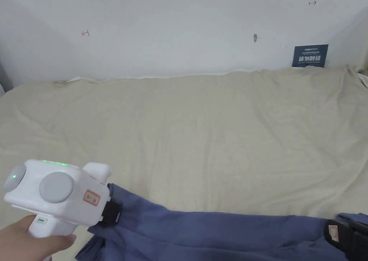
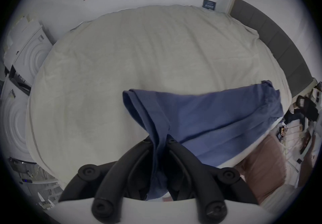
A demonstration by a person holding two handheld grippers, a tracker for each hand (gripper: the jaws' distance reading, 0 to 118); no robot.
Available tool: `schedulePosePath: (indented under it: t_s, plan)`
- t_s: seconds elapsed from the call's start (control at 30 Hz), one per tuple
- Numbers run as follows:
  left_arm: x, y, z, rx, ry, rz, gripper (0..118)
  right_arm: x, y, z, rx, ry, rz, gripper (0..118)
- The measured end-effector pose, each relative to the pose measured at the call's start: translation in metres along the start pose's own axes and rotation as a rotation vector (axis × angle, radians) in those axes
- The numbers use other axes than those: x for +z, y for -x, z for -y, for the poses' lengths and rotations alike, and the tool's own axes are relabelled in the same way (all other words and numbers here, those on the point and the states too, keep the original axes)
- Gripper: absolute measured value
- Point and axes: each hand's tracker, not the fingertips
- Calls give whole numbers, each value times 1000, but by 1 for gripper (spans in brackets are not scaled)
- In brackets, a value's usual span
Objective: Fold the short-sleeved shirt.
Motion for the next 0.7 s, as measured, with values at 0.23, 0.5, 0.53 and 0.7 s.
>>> schedulePosePath:
  t_s: [0.23, 0.5, 0.53, 0.7]
  plan:
    - [-31, -128, -51, -105, 116, 264, 9, 11, -11, 3, -31, -29, -6, 0]
    - [-92, -206, -72, 9, 242, 518, 78, 33, -32, 12, -59, -40, 28, 0]
    - [-90, -207, -74, 3, 236, 524, 97, 34, -35, 13, -65, -39, 30, 0]
    - [-62, -174, -78, 24, 180, 521, 101, 34, -46, 16, -80, -24, 44, 0]
